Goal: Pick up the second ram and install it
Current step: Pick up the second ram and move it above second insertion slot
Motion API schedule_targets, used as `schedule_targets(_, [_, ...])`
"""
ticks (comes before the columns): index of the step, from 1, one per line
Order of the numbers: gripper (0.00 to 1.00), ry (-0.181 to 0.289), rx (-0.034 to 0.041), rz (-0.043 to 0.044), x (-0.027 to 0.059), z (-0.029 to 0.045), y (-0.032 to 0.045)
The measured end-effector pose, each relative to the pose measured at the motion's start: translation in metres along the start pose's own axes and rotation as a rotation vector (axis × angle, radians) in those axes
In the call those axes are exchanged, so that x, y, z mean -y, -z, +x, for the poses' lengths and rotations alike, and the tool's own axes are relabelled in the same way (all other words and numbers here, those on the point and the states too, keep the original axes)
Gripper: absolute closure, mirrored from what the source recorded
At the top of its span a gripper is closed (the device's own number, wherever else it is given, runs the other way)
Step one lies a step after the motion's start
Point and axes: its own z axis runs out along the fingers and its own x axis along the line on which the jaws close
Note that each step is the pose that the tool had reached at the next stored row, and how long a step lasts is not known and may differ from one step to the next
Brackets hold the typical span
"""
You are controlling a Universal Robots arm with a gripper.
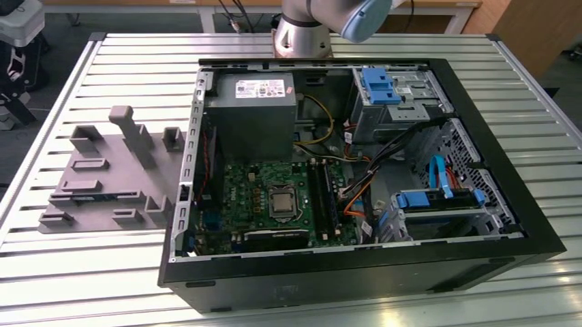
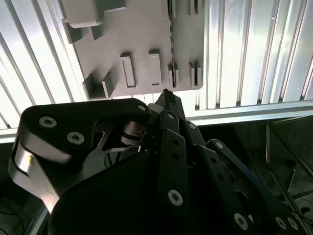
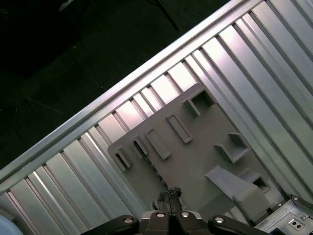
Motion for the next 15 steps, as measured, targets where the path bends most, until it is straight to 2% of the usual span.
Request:
schedule_targets(10, [0.89,0.004,0.0001,0.0000,0.0000,0.0000,-0.0001])
schedule_targets(15, [0.89,0.063,-0.0017,-0.0006,-0.0001,0.0001,-0.0002])
